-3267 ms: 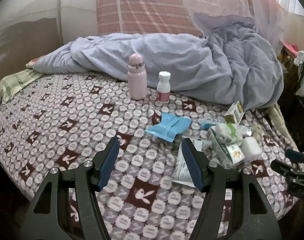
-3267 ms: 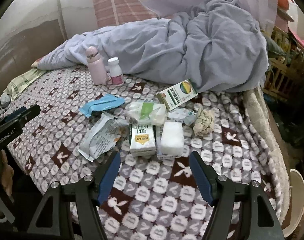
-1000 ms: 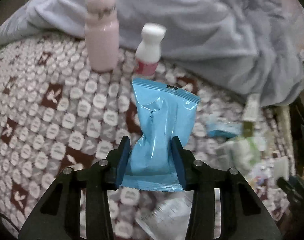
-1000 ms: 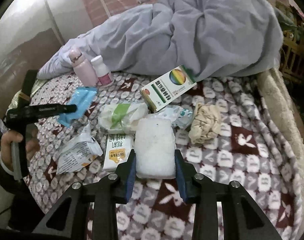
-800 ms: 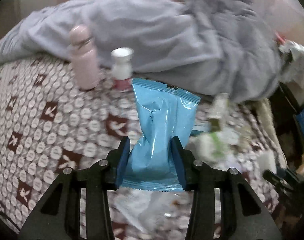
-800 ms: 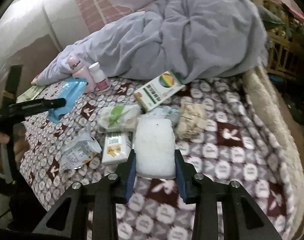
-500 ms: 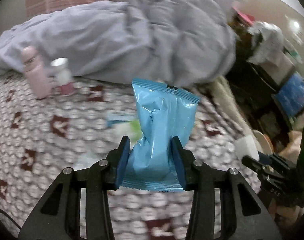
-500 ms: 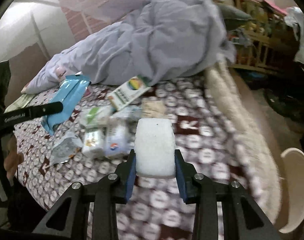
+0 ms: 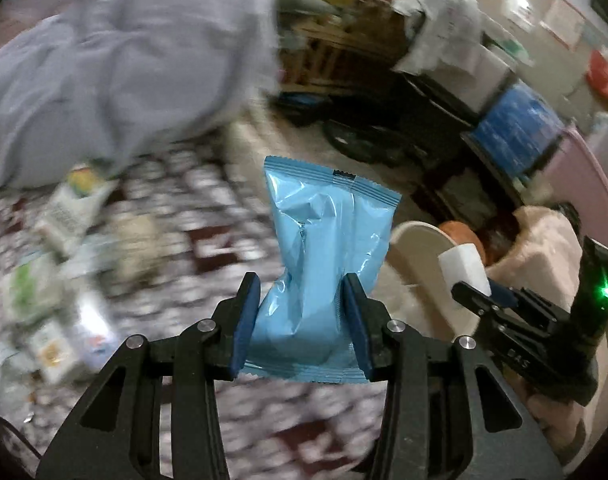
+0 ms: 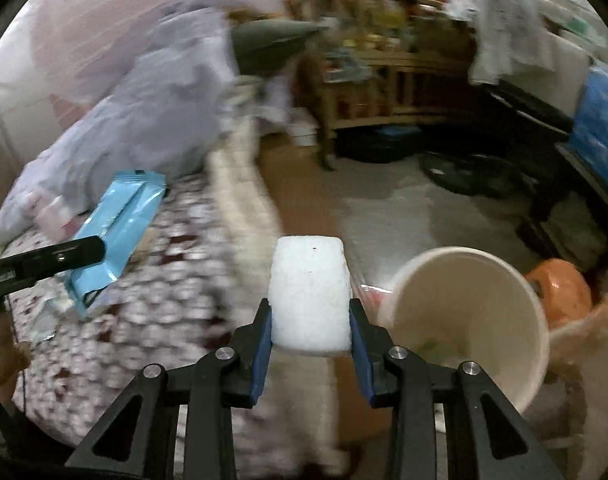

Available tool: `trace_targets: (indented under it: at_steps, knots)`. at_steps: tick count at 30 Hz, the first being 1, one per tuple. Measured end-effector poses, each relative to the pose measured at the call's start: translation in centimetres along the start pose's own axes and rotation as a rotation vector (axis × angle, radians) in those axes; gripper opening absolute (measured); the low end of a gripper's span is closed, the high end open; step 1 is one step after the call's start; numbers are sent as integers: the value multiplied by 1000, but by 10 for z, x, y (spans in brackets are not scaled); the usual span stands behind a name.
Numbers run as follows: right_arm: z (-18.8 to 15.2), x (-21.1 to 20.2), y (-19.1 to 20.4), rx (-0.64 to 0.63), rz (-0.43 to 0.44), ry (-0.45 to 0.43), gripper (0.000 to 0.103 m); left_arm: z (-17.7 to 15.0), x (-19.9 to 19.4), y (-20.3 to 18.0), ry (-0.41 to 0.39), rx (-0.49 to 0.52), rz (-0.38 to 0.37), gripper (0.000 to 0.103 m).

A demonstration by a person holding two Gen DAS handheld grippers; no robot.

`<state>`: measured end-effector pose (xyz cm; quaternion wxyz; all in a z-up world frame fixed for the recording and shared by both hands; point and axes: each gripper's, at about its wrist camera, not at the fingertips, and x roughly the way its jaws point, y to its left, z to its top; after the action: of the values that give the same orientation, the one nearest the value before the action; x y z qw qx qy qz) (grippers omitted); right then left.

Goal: Collect trash
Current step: 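Carry the blue packet and white sponge with both tools over the white bucket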

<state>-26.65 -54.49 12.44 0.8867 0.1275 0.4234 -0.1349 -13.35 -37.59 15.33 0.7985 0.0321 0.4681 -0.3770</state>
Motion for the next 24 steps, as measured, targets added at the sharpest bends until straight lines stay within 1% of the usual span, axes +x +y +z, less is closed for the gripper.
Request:
trace_targets:
  at_steps: [5,8,10,14,16,20,24]
  knots:
    - [-11,-1,-68,93,-79,27,34,11,44,-63,47,80,-63,40]
    - [-18,1,-102,146,-123,43,34,15,71,-98,81,123,-93,40]
    - [-23,3,-128,195,-141,56,34,18,89,-120,105,151,-107,40]
    - [-30,9,-162,252,-166,80,34,21,121,-157,141,199,-110,40]
    - [-34,12,-176,270,-183,91,35,21,134,-166,159,209,-106,40]
    - [-40,20,-195,313,-186,108,35,25,157,-179,194,205,-95,40]
    - [-44,28,-205,331,-186,125,35,27,171,-181,223,185,-115,42]
